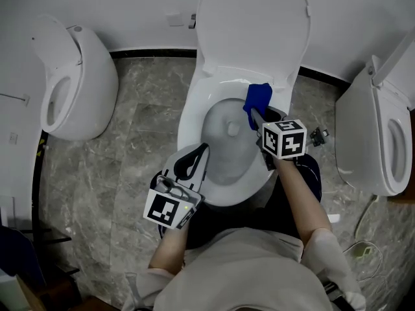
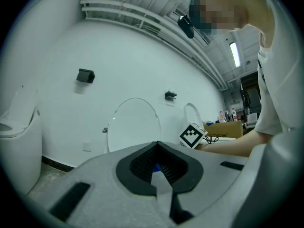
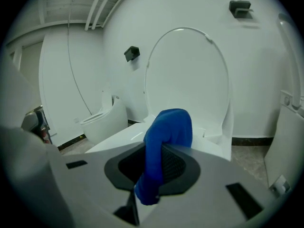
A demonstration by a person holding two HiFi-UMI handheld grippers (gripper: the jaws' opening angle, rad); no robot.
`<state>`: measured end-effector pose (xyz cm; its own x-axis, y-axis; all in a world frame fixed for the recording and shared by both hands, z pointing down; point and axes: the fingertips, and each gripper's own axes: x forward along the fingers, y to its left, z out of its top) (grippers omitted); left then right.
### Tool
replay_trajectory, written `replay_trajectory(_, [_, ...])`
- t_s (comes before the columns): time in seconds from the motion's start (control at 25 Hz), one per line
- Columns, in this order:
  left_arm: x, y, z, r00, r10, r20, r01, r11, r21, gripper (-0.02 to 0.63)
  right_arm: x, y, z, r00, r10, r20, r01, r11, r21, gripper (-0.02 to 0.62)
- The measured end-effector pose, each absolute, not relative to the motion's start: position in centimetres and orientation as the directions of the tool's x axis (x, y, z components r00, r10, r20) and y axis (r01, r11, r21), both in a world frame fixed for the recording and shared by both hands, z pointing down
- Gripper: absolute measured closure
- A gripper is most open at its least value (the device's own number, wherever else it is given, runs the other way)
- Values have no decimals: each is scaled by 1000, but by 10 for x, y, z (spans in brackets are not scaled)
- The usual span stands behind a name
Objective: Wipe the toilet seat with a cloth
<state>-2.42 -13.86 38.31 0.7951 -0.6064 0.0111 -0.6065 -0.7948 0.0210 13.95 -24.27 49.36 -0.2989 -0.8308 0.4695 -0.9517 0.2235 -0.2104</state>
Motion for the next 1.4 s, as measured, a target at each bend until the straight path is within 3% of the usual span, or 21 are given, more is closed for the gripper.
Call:
replay_trajectory(0.64, [-52,-127,369,778,-629,-1,-629,-778,4,598,137,-283,533,-289,-702,651,-954,154,-257,544])
replay_trajectory(1.4, [-62,-122,369,762,-647,-1,-647,-762,-4,598,134,-294,543,-296,-695,656,-947,123,-298,543])
